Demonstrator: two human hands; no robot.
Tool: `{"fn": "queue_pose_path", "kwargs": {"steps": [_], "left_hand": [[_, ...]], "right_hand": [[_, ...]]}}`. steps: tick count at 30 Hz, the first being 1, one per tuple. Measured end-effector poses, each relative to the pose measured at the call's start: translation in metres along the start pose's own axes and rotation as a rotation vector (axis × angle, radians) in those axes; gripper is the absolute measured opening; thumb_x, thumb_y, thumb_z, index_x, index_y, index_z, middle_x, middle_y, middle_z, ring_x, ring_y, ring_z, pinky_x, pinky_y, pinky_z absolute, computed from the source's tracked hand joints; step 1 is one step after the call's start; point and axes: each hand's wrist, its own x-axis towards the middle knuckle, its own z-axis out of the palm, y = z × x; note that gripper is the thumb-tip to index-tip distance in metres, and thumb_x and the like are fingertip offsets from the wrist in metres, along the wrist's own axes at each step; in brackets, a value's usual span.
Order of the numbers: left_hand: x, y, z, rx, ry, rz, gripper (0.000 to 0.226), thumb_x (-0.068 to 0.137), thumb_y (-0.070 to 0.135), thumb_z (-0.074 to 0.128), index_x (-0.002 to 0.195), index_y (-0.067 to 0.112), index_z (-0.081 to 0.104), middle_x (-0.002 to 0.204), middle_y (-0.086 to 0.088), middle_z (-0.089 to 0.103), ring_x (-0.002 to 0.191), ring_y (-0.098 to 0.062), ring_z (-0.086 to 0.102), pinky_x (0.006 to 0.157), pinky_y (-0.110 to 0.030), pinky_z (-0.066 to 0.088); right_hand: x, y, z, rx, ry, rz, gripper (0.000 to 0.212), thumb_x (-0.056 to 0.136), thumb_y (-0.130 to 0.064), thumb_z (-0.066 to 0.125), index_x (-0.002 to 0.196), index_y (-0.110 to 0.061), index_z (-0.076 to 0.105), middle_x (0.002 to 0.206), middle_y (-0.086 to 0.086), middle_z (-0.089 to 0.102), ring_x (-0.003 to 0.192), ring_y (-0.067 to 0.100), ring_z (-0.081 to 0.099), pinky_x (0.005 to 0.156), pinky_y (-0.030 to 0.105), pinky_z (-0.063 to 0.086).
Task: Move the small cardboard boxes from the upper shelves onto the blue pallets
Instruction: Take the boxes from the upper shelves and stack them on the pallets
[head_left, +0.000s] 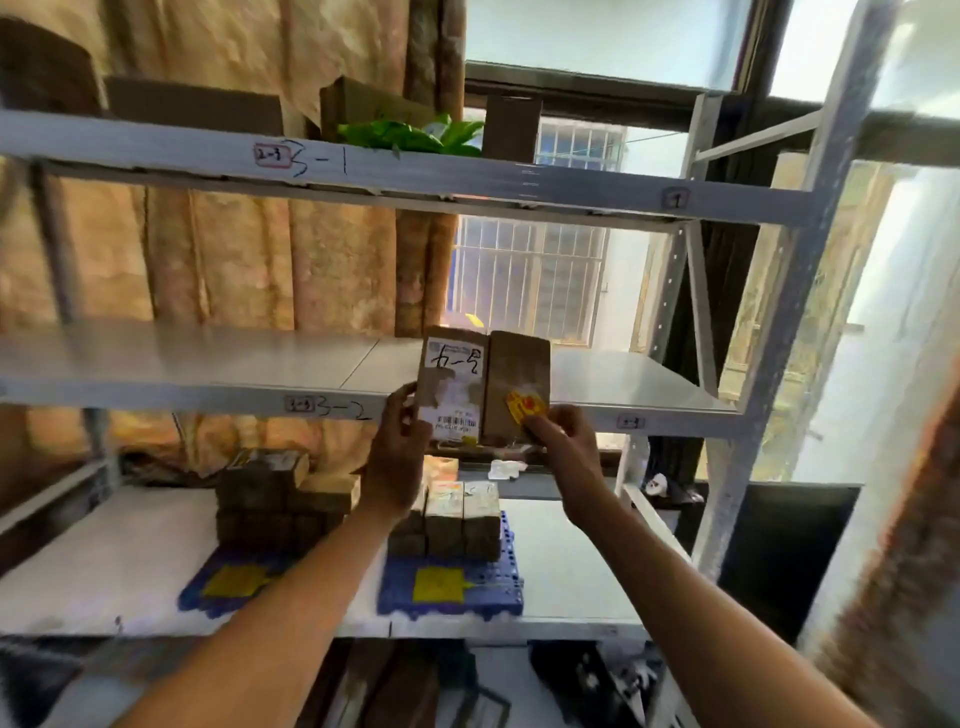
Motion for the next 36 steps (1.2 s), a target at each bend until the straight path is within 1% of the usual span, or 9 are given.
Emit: {"fn": "queue_pose_path", "kwargs": {"steps": [4, 8, 10, 15, 19, 22, 28, 32, 36], "left_hand": [[-0.077, -0.031, -0.008, 0.217, -0.015, 0.014, 0.057, 0.092, 0.049, 0.048, 0.146, 0.034, 0.04, 0.125, 0.011, 0.065, 0.106, -0.003, 0.065, 0.084, -0.029, 0.056], [-0.124, -0.068, -0.018, 0.336, -0.026, -0.194, 0.044, 0.085, 0.055, 0.05, 0.127, 0.044, 0.05, 0.088, 0.02, 0.07, 0.078, 0.008, 0.065, 0.064, -0.016, 0.046], [-0.127, -0.091, -0.021, 0.251, -0.02, -0.326, 0.035, 0.088, 0.048, 0.055, 0.122, 0.04, 0.056, 0.088, 0.02, 0.071, 0.079, 0.003, 0.067, 0.067, -0.019, 0.049], [-0.084, -0.146, -0.032, 0.029, 0.075, -0.655, 0.019, 0.101, 0.024, 0.054, 0.119, 0.023, 0.061, 0.09, -0.009, 0.074, 0.068, -0.02, 0.063, 0.054, -0.03, 0.049], [-0.022, -0.194, -0.044, 0.091, 0.118, -0.733, 0.02, 0.099, 0.026, 0.056, 0.112, 0.017, 0.066, 0.087, -0.013, 0.073, 0.068, -0.023, 0.064, 0.054, -0.03, 0.053], [0.027, -0.23, -0.045, 0.089, 0.095, -0.778, 0.021, 0.098, 0.024, 0.056, 0.107, 0.009, 0.067, 0.084, -0.012, 0.07, 0.063, -0.022, 0.062, 0.054, -0.03, 0.053], [0.1, -0.286, -0.042, 0.164, 0.007, -0.842, 0.028, 0.092, 0.034, 0.057, 0.104, 0.012, 0.069, 0.09, -0.012, 0.07, 0.079, -0.028, 0.069, 0.066, -0.037, 0.059], [0.122, -0.315, -0.032, 0.278, -0.089, -0.873, 0.036, 0.092, 0.041, 0.053, 0.106, 0.013, 0.07, 0.094, -0.012, 0.07, 0.079, -0.029, 0.07, 0.075, -0.04, 0.059], [0.131, -0.337, -0.026, 0.572, -0.201, -0.837, 0.053, 0.094, 0.045, 0.041, 0.123, 0.008, 0.066, 0.123, -0.017, 0.063, 0.106, -0.033, 0.063, 0.095, -0.044, 0.052]], "right_hand": [[-0.04, 0.049, -0.02, 0.072, -0.079, 0.189, 0.021, 0.09, -0.013, 0.075, 0.105, -0.008, 0.061, 0.097, 0.014, 0.067, 0.084, 0.021, 0.07, 0.076, 0.034, 0.061], [-0.058, 0.098, -0.028, 0.029, -0.115, 0.334, 0.021, 0.088, -0.014, 0.078, 0.101, -0.009, 0.063, 0.096, 0.013, 0.07, 0.084, 0.022, 0.07, 0.073, 0.033, 0.059], [-0.056, 0.12, -0.023, 0.017, -0.121, 0.387, 0.029, 0.085, -0.016, 0.082, 0.107, -0.009, 0.064, 0.101, 0.014, 0.073, 0.085, 0.023, 0.073, 0.073, 0.033, 0.06], [-0.014, 0.166, 0.003, -0.052, -0.051, 0.471, 0.038, 0.082, -0.021, 0.085, 0.113, -0.014, 0.064, 0.106, 0.016, 0.075, 0.083, 0.023, 0.074, 0.064, 0.029, 0.059], [0.043, 0.199, 0.027, -0.109, 0.049, 0.481, 0.036, 0.082, -0.027, 0.084, 0.11, -0.012, 0.067, 0.106, 0.015, 0.073, 0.097, 0.03, 0.072, 0.087, 0.044, 0.062], [0.085, 0.218, 0.043, -0.177, 0.123, 0.481, 0.038, 0.081, -0.033, 0.084, 0.11, -0.013, 0.067, 0.103, 0.01, 0.072, 0.096, 0.026, 0.07, 0.082, 0.04, 0.061], [0.148, 0.254, 0.073, -0.298, 0.131, 0.54, 0.039, 0.084, -0.035, 0.079, 0.114, -0.011, 0.069, 0.105, 0.009, 0.074, 0.093, 0.024, 0.07, 0.088, 0.04, 0.06], [0.17, 0.269, 0.083, -0.35, 0.116, 0.561, 0.037, 0.087, -0.035, 0.074, 0.114, -0.01, 0.069, 0.102, 0.006, 0.074, 0.089, 0.019, 0.069, 0.08, 0.033, 0.055], [0.184, 0.28, 0.091, -0.424, 0.091, 0.566, 0.026, 0.091, -0.035, 0.068, 0.109, -0.017, 0.061, 0.097, 0.003, 0.067, 0.081, 0.014, 0.062, 0.07, 0.029, 0.045]]}}
